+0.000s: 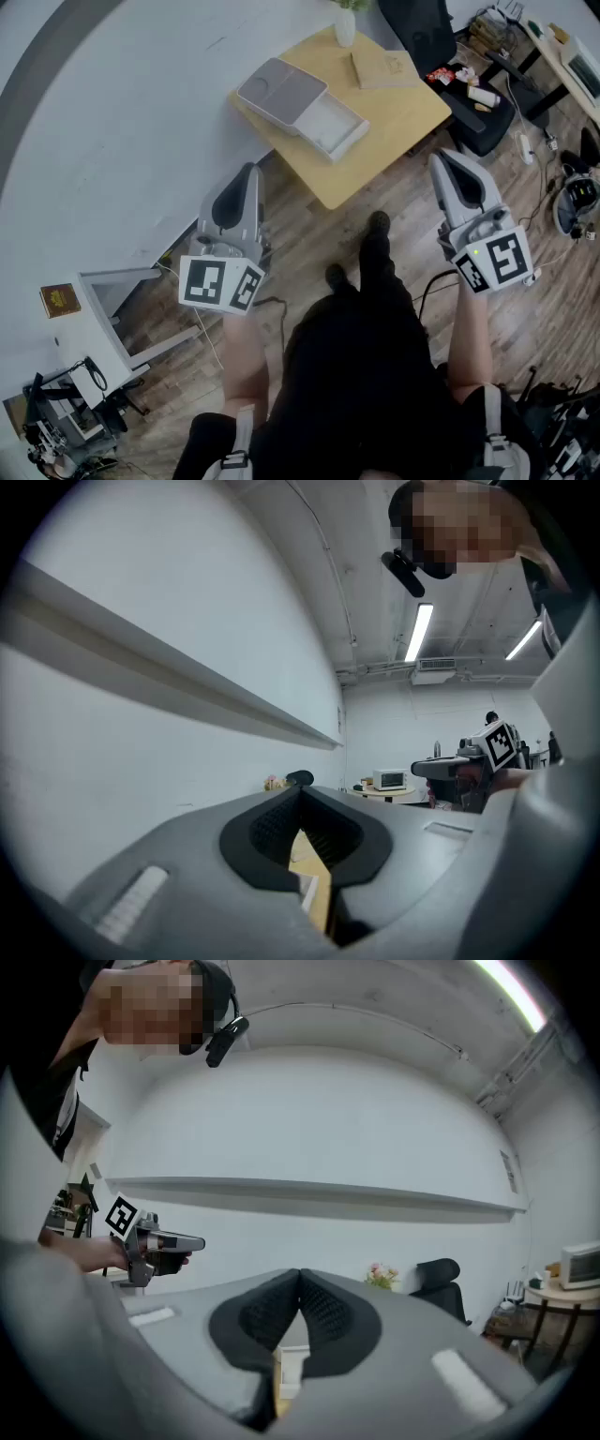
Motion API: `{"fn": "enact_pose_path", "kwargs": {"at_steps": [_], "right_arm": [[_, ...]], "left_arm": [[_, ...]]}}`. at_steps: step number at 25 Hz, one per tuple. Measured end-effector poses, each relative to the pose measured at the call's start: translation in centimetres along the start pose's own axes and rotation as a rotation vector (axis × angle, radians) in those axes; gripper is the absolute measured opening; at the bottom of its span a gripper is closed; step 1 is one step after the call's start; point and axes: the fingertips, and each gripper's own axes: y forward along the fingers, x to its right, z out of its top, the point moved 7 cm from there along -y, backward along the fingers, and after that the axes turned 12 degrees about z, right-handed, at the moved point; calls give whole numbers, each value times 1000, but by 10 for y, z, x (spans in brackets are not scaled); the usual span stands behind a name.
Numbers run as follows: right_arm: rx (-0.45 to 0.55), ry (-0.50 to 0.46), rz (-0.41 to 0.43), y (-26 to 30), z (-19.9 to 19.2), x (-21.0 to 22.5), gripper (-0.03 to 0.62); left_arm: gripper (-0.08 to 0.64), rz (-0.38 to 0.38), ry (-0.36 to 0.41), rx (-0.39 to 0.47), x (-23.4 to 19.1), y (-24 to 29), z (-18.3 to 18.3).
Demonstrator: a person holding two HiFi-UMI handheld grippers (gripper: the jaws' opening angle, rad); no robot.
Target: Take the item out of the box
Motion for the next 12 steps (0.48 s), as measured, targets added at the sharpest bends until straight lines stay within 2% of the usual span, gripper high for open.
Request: {"fn": "enact_pose_path", "kwargs": {"at_steps": [12], "right_arm": [[49,47,4,-1,3,-8,3]], "left_arm": [[9,-17,0,-1,-5,-7,0]]}}
